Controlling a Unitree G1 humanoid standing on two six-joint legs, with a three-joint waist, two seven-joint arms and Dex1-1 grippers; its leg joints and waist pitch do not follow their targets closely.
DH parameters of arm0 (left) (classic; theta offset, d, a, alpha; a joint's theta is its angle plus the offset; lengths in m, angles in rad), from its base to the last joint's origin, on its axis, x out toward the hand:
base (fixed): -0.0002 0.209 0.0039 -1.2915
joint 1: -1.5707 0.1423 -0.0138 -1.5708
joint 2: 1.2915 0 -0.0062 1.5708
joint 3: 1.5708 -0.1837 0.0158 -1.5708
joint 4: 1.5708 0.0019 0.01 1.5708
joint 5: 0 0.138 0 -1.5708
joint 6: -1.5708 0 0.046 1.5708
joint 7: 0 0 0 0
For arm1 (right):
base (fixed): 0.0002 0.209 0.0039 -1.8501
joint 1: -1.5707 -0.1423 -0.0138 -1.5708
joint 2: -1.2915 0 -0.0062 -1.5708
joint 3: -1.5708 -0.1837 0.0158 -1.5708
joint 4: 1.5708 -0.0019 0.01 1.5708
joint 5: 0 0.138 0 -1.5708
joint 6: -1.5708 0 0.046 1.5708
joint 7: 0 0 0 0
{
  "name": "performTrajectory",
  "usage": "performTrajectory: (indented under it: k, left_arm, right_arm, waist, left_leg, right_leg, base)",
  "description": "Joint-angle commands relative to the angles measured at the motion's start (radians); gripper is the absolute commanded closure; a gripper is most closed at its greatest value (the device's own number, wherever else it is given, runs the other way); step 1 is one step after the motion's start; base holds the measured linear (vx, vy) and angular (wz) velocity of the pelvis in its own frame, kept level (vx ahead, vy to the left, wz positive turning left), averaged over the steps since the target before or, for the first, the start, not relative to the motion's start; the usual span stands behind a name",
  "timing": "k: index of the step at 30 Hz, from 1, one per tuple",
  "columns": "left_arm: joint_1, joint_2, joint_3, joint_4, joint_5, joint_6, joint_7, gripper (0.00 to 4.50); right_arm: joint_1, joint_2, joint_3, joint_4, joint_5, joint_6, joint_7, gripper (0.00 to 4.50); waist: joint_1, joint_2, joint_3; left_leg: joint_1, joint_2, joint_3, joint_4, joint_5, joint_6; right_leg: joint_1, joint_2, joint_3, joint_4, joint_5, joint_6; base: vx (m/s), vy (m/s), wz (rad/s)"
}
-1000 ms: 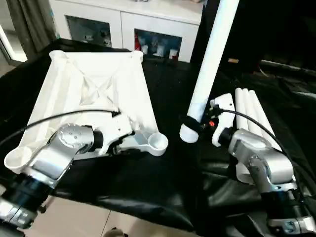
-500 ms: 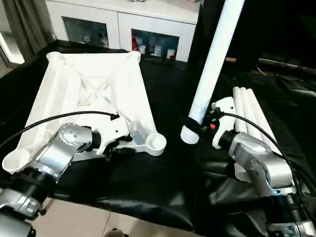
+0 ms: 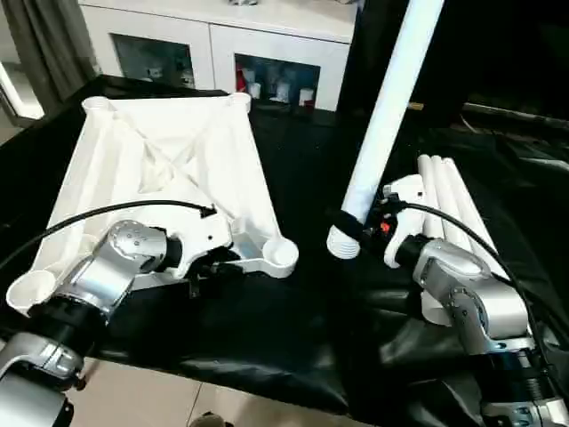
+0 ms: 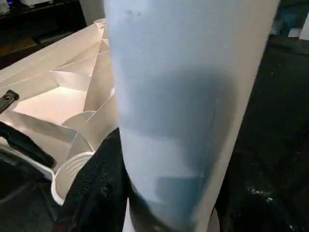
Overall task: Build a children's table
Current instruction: Pick table leg, then insert table leg to table base
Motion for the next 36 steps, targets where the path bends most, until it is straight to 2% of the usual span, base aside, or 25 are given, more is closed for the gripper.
performTrajectory:
  k: [1, 4, 7, 8, 13, 14, 15, 16, 18, 19, 20, 22, 23, 24, 25, 26, 27, 28, 29, 30, 32, 33, 34, 35, 36]
  left_arm:
    - [-0.016, -0.005, 0.024, 0.019, 0.002, 0.001, -0.001, 4.11]
    - [-0.019, -0.016, 0.034, 0.016, -0.016, 0.009, -0.011, 4.43]
    - [-0.023, -0.041, 0.049, 0.011, -0.043, 0.025, -0.031, 4.49]
    - [-0.023, -0.043, 0.050, 0.010, -0.045, 0.027, -0.032, 4.49]
    - [-0.043, -0.094, 0.064, 0.005, -0.081, 0.052, -0.047, 4.50]
    - [-0.057, -0.128, 0.062, 0.010, -0.078, 0.060, -0.027, 4.50]
    - [-0.057, -0.128, 0.062, 0.010, -0.078, 0.060, -0.027, 4.50]
    - [-0.065, -0.162, 0.053, 0.014, -0.071, 0.050, -0.011, 4.50]
    - [-0.069, -0.197, 0.046, 0.012, -0.059, 0.041, 0.003, 4.50]
    - [-0.062, -0.206, 0.044, 0.014, -0.045, 0.037, 0.020, 4.50]
    - [-0.050, -0.207, 0.043, 0.004, -0.039, 0.041, 0.031, 4.50]
    - [-0.041, -0.206, 0.042, -0.009, -0.036, 0.047, 0.037, 4.50]
    - [-0.029, -0.198, 0.047, -0.032, -0.043, 0.048, 0.026, 4.50]
    - [-0.025, -0.192, 0.055, -0.033, -0.046, 0.043, 0.025, 4.50]
    - [-0.020, -0.189, 0.062, -0.037, -0.046, 0.042, 0.024, 4.50]
    - [-0.020, -0.174, 0.042, -0.042, -0.015, 0.037, 0.024, 4.50]
    - [-0.016, -0.167, 0.021, -0.045, 0.015, 0.035, 0.027, 4.50]
    - [-0.010, -0.167, 0.011, -0.047, 0.029, 0.032, 0.029, 4.50]
    - [-0.004, -0.169, 0.006, -0.046, 0.037, 0.029, 0.029, 4.50]
    - [0.009, -0.166, 0.002, -0.044, 0.048, 0.023, 0.030, 4.50]
    - [0.016, -0.164, 0.000, -0.047, 0.051, 0.021, 0.031, 4.50]
    - [0.021, -0.163, -0.002, -0.052, 0.052, 0.021, 0.033, 4.50]
    - [0.030, -0.166, 0.002, -0.064, 0.044, 0.027, 0.032, 4.50]
    - [0.032, -0.169, 0.005, -0.066, 0.040, 0.029, 0.030, 4.50]
    - [0.035, -0.174, 0.008, -0.070, 0.036, 0.031, 0.032, 4.50]
  right_arm:
    - [-0.003, -0.010, -0.016, -0.022, -0.002, -0.016, 0.007, 2.60]
    - [-0.004, -0.014, -0.017, -0.022, 0.000, -0.015, 0.013, 2.60]
    - [-0.013, -0.023, -0.019, -0.023, 0.010, -0.006, 0.030, 2.60]
    - [-0.014, -0.024, -0.019, -0.024, 0.012, -0.003, 0.032, 2.60]
    - [-0.054, -0.038, -0.045, -0.038, 0.063, 0.053, 0.059, 2.60]
    - [-0.074, -0.046, -0.056, -0.036, 0.076, 0.071, 0.063, 2.60]
    - [-0.074, -0.046, -0.056, -0.036, 0.076, 0.071, 0.063, 2.60]
    - [-0.095, -0.046, -0.061, -0.038, 0.094, 0.093, 0.072, 2.60]
    - [-0.113, -0.048, -0.066, -0.046, 0.114, 0.118, 0.082, 2.60]
    - [-0.120, -0.037, -0.056, -0.027, 0.108, 0.110, 0.084, 2.60]
    - [-0.124, -0.030, -0.045, -0.015, 0.100, 0.103, 0.086, 2.60]
    - [-0.126, -0.025, -0.038, -0.011, 0.095, 0.100, 0.086, 2.60]
    - [-0.141, -0.005, -0.023, -0.008, 0.102, 0.105, 0.091, 2.60]
    - [-0.156, 0.017, -0.010, 0.010, 0.104, 0.101, 0.095, 2.60]
    - [-0.164, 0.032, -0.002, 0.016, 0.107, 0.103, 0.096, 2.60]
    - [-0.181, 0.044, 0.011, 0.035, 0.098, 0.109, 0.091, 2.60]
    - [-0.186, 0.046, 0.029, 0.047, 0.089, 0.111, 0.101, 2.60]
    - [-0.184, 0.045, 0.044, 0.053, 0.077, 0.106, 0.108, 2.60]
    - [-0.181, 0.041, 0.067, 0.062, 0.054, 0.098, 0.112, 2.60]
    - [-0.169, 0.043, 0.091, 0.071, 0.035, 0.110, 0.105, 2.60]
    - [-0.161, 0.042, 0.101, 0.069, 0.027, 0.116, 0.103, 2.60]
    - [-0.152, 0.035, 0.118, 0.064, 0.012, 0.112, 0.104, 2.60]
    - [-0.144, 0.026, 0.139, 0.064, -0.012, 0.099, 0.112, 2.60]
    - [-0.142, 0.025, 0.143, 0.067, -0.016, 0.095, 0.114, 2.60]
    - [-0.141, 0.029, 0.137, 0.080, -0.021, 0.084, 0.104, 2.60]
  waist:
    - [0.001, 0.022, -0.069]
    - [0.002, 0.022, -0.070]
    - [0.002, 0.014, -0.071]
    - [0.003, 0.017, -0.070]
    - [-0.001, 0.013, -0.070]
    - [0.000, 0.022, -0.070]
    - [0.000, 0.017, -0.069]
    - [0.000, 0.000, -0.069]
    - [0.008, 0.009, -0.070]
    - [0.012, 0.018, -0.071]
    - [0.012, 0.017, -0.070]
    - [0.013, 0.011, -0.072]
    - [0.014, -0.012, -0.071]
    - [0.010, -0.014, -0.070]
    - [0.010, -0.007, -0.069]
    - [0.011, 0.013, -0.069]
    - [0.005, -0.004, -0.067]
    - [0.004, -0.010, -0.067]
    - [0.006, -0.008, -0.066]
    - [0.003, -0.028, -0.066]
    - [0.008, -0.017, -0.066]
    - [0.009, -0.018, -0.065]
    - [0.009, -0.012, -0.065]
    - [0.007, -0.019, -0.065]
    - [0.009, -0.008, -0.065]
  left_leg:
    - [0.016, 0.052, -0.018, -0.076, -0.185, -0.054]
    - [0.015, 0.052, -0.017, -0.075, -0.168, -0.048]
    - [0.013, 0.052, -0.016, -0.073, -0.146, -0.036]
    - [0.013, 0.052, -0.016, -0.073, -0.143, -0.033]
    - [0.012, 0.052, -0.012, -0.070, -0.124, -0.013]
    - [0.013, 0.052, -0.013, -0.069, -0.119, -0.013]
    - [0.014, 0.052, -0.012, -0.069, -0.121, -0.011]
    - [0.013, 0.051, -0.009, -0.069, -0.121, -0.005]
    - [0.012, 0.052, -0.009, -0.066, -0.101, 0.011]
    - [0.011, 0.053, -0.011, -0.066, -0.097, 0.010]
    - [0.009, 0.052, -0.012, -0.066, -0.099, 0.008]
    - [0.009, 0.052, -0.012, -0.067, -0.098, 0.006]
    - [0.005, 0.052, -0.013, -0.069, -0.084, 0.015]
    - [0.008, 0.052, -0.009, -0.069, -0.089, 0.020]
    - [0.006, 0.052, -0.011, -0.070, -0.090, 0.018]
    - [0.008, 0.053, -0.015, -0.071, -0.100, 0.009]
    - [0.006, 0.052, -0.013, -0.073, -0.106, 0.006]
    - [0.009, 0.053, -0.012, -0.073, -0.108, 0.008]
    - [0.007, 0.055, -0.013, -0.073, -0.099, 0.007]
    - [0.010, 0.055, -0.008, -0.073, -0.092, 0.011]
    - [0.010, 0.056, -0.010, -0.075, -0.089, 0.005]
    - [0.011, 0.057, -0.011, -0.076, -0.093, -0.001]
    - [0.011, 0.056, -0.011, -0.077, -0.101, -0.006]
    - [0.011, 0.055, -0.011, -0.077, -0.114, -0.013]
    - [0.012, 0.055, -0.012, -0.077, -0.126, -0.019]
  right_leg:
    - [0.044, -0.086, 0.052, -0.074, -0.047, -0.218]
    - [0.046, -0.086, 0.052, -0.072, -0.018, -0.224]
    - [0.049, -0.086, 0.052, -0.070, 0.003, -0.230]
    - [0.048, -0.088, 0.052, -0.071, -0.006, -0.230]
    - [0.049, -0.087, 0.053, -0.072, -0.012, -0.233]
    - [0.048, -0.087, 0.053, -0.071, -0.015, -0.235]
    - [0.048, -0.086, 0.053, -0.074, -0.021, -0.235]
    - [0.049, -0.086, 0.053, -0.076, -0.028, -0.235]
    - [0.049, -0.090, 0.054, -0.075, -0.034, -0.234]
    - [0.048, -0.091, 0.053, -0.073, -0.030, -0.234]
    - [0.048, -0.090, 0.052, -0.074, -0.027, -0.230]
    - [0.050, -0.090, 0.051, -0.074, -0.024, -0.222]
    - [0.054, -0.094, 0.049, -0.069, -0.041, -0.216]
    - [0.046, -0.093, 0.050, -0.077, -0.070, -0.208]
    - [0.046, -0.093, 0.049, -0.075, -0.082, -0.207]
    - [0.043, -0.094, 0.048, -0.075, -0.096, -0.205]
    - [0.044, -0.091, 0.048, -0.079, -0.103, -0.200]
    - [0.042, -0.090, 0.049, -0.080, -0.105, -0.197]
    - [0.043, -0.094, 0.049, -0.077, -0.106, -0.193]
    - [0.039, -0.090, 0.049, -0.080, -0.095, -0.190]
    - [0.039, -0.093, 0.049, -0.078, -0.096, -0.186]
    - [0.038, -0.092, 0.049, -0.077, -0.090, -0.183]
    - [0.038, -0.092, 0.049, -0.077, -0.092, -0.182]
    - [0.039, -0.091, 0.049, -0.078, -0.098, -0.178]
    - [0.038, -0.094, 0.051, -0.079, -0.111, -0.179]
  base:
    - [0.000, 0.000, 0.00]
    - [0.000, 0.000, 0.00]
    - [0.000, 0.000, 0.00]
    - [0.000, 0.000, 0.00]
    - [0.000, 0.000, 0.00]
    - [0.000, 0.000, 0.00]
    - [0.000, 0.000, 0.00]
    - [0.000, 0.000, 0.00]
    - [0.000, 0.000, 0.00]
    - [0.000, 0.000, 0.00]
    - [0.000, 0.000, 0.00]
    - [0.000, 0.000, 0.00]
    - [0.000, 0.000, 0.00]
    - [0.000, 0.000, 0.00]
    - [0.000, 0.000, 0.00]
    - [0.000, 0.000, 0.00]
    - [0.000, 0.000, 0.00]
    - [0.000, 0.000, 0.00]
    - [0.000, 0.000, 0.00]
    - [0.000, 0.000, 0.00]
    - [0.000, 0.000, 0.00]
    - [0.000, 0.000, 0.00]
    - [0.000, 0.000, 0.00]
    - [0.000, 0.000, 0.00]
    - [0.000, 0.000, 0.00]
